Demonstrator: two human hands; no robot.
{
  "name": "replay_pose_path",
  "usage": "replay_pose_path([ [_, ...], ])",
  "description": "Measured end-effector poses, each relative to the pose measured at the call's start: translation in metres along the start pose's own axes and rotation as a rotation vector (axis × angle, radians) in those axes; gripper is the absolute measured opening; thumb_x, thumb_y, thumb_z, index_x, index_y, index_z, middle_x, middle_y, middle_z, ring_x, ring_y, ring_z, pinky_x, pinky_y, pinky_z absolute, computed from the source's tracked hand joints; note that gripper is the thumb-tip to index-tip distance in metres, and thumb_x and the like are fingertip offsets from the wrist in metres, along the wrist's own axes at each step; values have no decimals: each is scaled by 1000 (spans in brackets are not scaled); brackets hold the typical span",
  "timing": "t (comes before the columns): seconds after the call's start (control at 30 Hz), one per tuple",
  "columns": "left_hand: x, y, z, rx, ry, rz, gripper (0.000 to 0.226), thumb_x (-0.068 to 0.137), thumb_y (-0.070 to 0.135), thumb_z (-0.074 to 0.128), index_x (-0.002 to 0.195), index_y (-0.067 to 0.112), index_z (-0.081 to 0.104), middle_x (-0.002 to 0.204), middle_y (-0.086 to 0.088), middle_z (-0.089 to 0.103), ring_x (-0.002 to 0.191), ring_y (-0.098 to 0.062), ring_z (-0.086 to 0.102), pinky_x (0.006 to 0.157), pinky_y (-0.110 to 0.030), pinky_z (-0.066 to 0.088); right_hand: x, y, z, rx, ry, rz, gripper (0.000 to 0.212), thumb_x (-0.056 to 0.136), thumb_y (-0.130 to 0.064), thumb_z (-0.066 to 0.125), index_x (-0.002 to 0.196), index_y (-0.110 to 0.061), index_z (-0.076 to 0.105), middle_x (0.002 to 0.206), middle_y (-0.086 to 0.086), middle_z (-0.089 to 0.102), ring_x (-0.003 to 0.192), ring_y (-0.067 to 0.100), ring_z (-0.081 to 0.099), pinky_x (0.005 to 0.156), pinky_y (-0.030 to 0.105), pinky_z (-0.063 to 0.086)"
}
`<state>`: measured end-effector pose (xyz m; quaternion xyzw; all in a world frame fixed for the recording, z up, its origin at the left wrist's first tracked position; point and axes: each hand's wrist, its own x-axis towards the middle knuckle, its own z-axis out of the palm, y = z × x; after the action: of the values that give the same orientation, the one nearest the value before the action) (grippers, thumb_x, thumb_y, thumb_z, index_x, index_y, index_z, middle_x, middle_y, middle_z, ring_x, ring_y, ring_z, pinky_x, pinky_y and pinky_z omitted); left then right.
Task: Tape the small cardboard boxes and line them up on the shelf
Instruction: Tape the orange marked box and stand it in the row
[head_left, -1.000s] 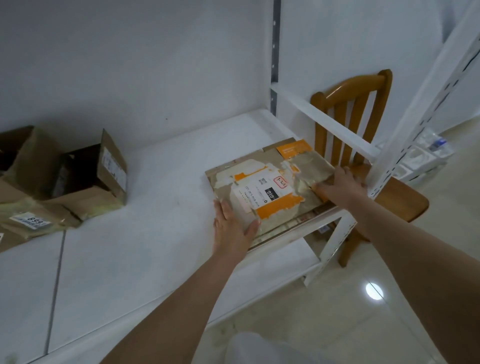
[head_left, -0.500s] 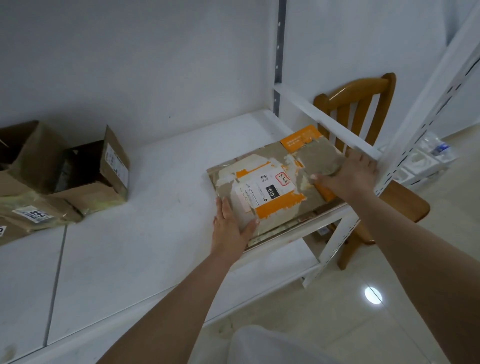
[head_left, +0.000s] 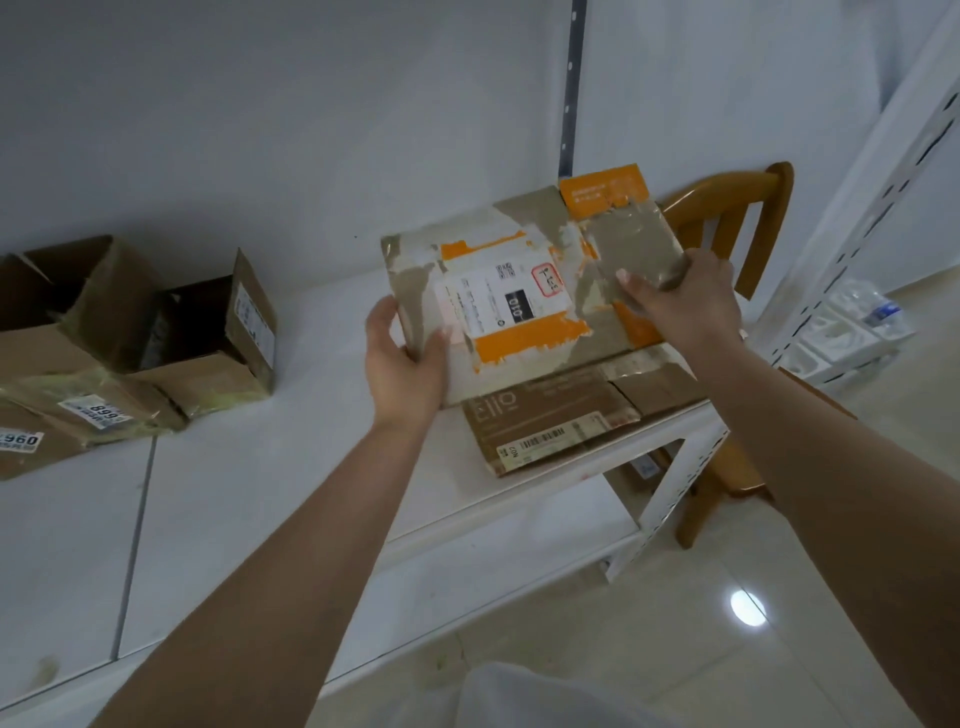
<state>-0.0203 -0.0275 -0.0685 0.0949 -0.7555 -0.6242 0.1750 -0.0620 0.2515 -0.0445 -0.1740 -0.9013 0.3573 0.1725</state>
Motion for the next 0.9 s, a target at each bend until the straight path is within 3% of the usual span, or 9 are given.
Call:
replay_pose_path([
  [0.1, 17, 23, -17, 16, 58, -83, 63, 89, 35, 69, 141, 15, 40, 122, 9, 61, 103, -16, 64, 91, -43, 56, 0, -18, 4, 6, -32, -30, 83, 72, -78, 59, 124, -14, 51, 121, 6, 52, 106, 26, 58, 87, 44, 51],
  [0.13, 21, 25, -24, 8, 44, -121, 53, 91, 36, 67, 135, 13, 48, 119, 4, 65, 100, -16, 65, 90, -44, 56, -1, -23, 7, -10, -56, -38, 82, 73, -80, 55, 122, -14, 52, 118, 5, 54, 104, 25, 57, 88, 43, 50],
  [0.23, 22, 23, -54, -13, 41, -112, 19, 96, 33, 60, 109, 21, 61, 101, 5, 70, 91, -14, 68, 82, -39, 59, -7, -30, 20, -48, -143, -34, 76, 81, -83, 35, 113, -18, 58, 98, -1, 61, 94, 22, 57, 79, 39, 42],
  [0.3, 18, 18, -77, -43, 46, -98, 18, 96, 33, 60, 111, 23, 62, 98, 9, 71, 90, -11, 70, 72, -30, 59, -13, -33, 30, 16, -189, 7, 74, 87, -78, 29, 120, -17, 57, 109, 4, 62, 100, 26, 57, 85, 40, 42],
  [0.37, 11, 10, -101, -50, -4, -115, 21, 95, 33, 62, 114, 24, 62, 98, 9, 73, 90, -11, 72, 68, -28, 58, -22, -38, 43, 133, -266, 26, 68, 91, -73, 30, 121, -17, 55, 122, 10, 59, 108, 29, 55, 91, 41, 40],
  [0.43, 1, 0, -122, -45, -68, -144, 24, 94, 34, 63, 116, 24, 62, 104, 5, 74, 94, -15, 72, 74, -35, 59, -36, -43, 59, 232, -347, 42, 66, 94, -68, 32, 130, -17, 53, 131, 10, 56, 118, 30, 51, 94, 39, 35],
  [0.57, -22, -19, -161, 4, -66, -139, 24, 93, 35, 65, 116, 29, 61, 102, 8, 74, 88, -8, 72, 66, -24, 59, -78, -50, 91, 216, -292, 86, 60, 94, -64, 41, 124, -14, 55, 115, 5, 60, 111, 27, 56, 92, 39, 40],
  [0.67, -32, -29, -197, 34, -47, -166, 24, 93, 37, 64, 115, 33, 57, 100, 11, 72, 83, -6, 72, 61, -20, 56, -114, -64, 107, 184, -256, 84, 58, 93, -61, 46, 121, -11, 54, 117, 11, 63, 110, 33, 58, 83, 36, 40],
  [0.9, -57, -55, -326, 138, 3, -176, 29, 94, 35, 63, 118, 21, 59, 106, 0, 71, 93, -21, 69, 78, -38, 58, -224, -127, 157, 179, -308, 39, 54, 94, -55, 50, 110, -5, 56, 107, 14, 66, 101, 34, 63, 84, 45, 52],
])
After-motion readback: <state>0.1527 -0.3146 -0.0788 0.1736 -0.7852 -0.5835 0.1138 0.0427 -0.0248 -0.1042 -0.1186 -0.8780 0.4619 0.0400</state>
